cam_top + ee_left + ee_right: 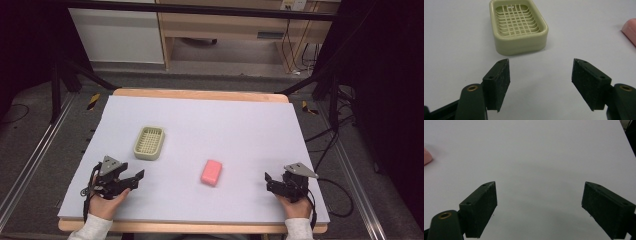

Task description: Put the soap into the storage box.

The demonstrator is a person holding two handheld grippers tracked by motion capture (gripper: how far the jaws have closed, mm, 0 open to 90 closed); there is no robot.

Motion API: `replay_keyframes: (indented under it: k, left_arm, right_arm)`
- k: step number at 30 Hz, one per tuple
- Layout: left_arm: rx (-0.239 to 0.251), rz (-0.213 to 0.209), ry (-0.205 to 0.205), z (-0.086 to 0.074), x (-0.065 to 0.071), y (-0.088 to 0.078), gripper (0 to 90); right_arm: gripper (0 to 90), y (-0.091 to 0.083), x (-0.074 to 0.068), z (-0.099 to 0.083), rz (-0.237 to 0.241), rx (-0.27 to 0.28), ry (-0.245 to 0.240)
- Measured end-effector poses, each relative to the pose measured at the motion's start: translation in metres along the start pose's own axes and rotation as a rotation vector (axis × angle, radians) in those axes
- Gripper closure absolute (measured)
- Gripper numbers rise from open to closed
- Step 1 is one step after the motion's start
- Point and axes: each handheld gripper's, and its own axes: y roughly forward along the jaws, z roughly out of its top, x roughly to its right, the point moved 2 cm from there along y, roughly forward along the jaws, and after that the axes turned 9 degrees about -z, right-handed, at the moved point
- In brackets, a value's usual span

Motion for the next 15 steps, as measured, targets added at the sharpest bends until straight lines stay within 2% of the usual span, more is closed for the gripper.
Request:
replay_keyframes:
  k: [15]
  left_arm:
    - [-0.003,-0.031,0.014,0.006,0.012,0.006,29.3]
  right_arm:
    - [13.1,-0.001,-0.003,0.000,-0.009,0.001,-0.019]
